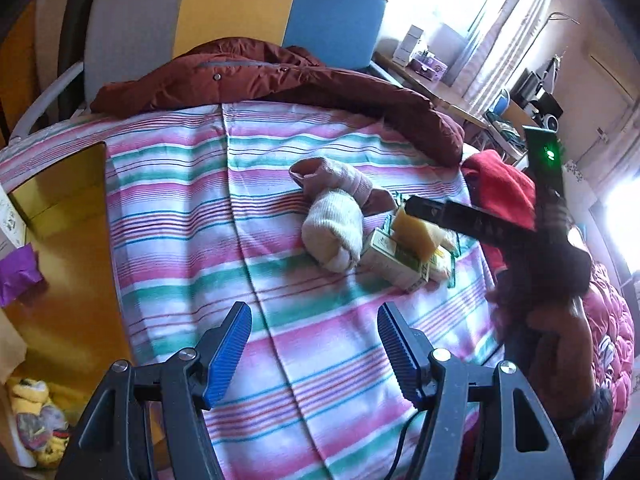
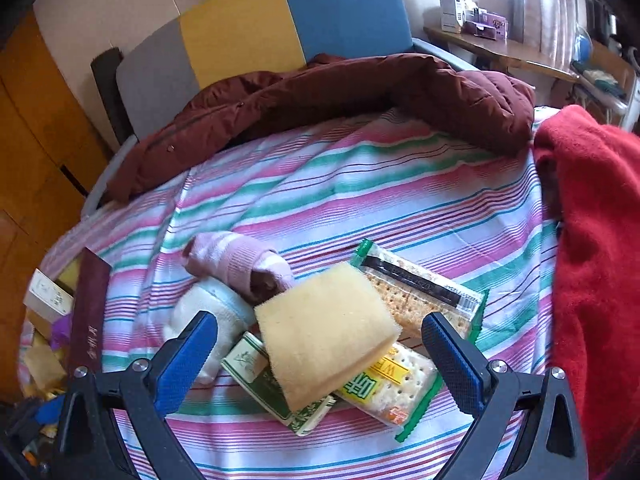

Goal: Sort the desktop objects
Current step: 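Grasp the white sock with the left gripper while the right gripper grasps the yellow sponge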

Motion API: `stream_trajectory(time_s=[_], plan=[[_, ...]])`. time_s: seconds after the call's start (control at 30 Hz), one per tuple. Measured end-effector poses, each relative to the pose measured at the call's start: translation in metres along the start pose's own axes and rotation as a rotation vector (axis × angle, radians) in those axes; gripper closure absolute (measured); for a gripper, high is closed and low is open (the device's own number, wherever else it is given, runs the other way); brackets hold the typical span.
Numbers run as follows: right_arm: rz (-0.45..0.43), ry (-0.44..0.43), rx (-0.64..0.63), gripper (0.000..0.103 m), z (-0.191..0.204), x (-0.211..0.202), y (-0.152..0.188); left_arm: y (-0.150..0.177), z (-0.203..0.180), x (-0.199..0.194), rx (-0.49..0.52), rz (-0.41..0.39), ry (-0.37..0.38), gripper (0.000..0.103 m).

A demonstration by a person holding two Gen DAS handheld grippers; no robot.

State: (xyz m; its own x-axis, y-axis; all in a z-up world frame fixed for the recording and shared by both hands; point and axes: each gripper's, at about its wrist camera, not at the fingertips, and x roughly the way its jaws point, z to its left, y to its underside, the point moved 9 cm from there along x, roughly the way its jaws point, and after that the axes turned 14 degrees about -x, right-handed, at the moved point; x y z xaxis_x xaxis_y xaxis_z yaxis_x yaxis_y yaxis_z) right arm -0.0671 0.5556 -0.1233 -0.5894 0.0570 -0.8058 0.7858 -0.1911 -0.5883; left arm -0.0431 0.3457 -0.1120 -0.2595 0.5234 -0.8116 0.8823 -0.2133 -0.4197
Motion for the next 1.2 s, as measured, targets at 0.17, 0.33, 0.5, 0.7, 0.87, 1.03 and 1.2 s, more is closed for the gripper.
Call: stream_trajectory(time_s=[0.17, 0.33, 0.5, 0.7, 0.87, 1.03, 1.2], plan=[[0.029, 0.011, -0.005, 0.042, -0.005, 0.003, 0.005, -0.007, 0.000, 0.018, -0.013, 0.007, -0.027, 0.042], [0.013, 0.008, 0.006, 0.045, -0.008, -0.002, 0.005, -0.014, -0.001, 0.034, -0.047, 0.019, -0.042, 0.043], [-0.008, 0.002, 0.020, 0.046, -0.010, -0.007, 0.003, -0.026, -0.008, 0.049, -0.078, 0.011, -0.042, 0.043], [-0.030, -0.009, 0.026, 0.046, -0.009, -0.011, 0.000, -0.041, -0.010, 0.073, -0.123, 0.024, -0.039, 0.043], [-0.042, -0.006, 0.042, 0.046, -0.013, -0.013, -0.002, -0.047, -0.013, 0.093, -0.169, 0.068, -0.010, 0.043], [-0.051, -0.010, 0.060, 0.046, -0.016, -0.015, -0.003, -0.048, -0.020, 0.114, -0.159, 0.091, 0.009, 0.042], [-0.053, -0.015, 0.058, 0.046, -0.016, -0.014, -0.004, -0.044, -0.030, 0.114, -0.084, 0.055, 0.007, 0.053]])
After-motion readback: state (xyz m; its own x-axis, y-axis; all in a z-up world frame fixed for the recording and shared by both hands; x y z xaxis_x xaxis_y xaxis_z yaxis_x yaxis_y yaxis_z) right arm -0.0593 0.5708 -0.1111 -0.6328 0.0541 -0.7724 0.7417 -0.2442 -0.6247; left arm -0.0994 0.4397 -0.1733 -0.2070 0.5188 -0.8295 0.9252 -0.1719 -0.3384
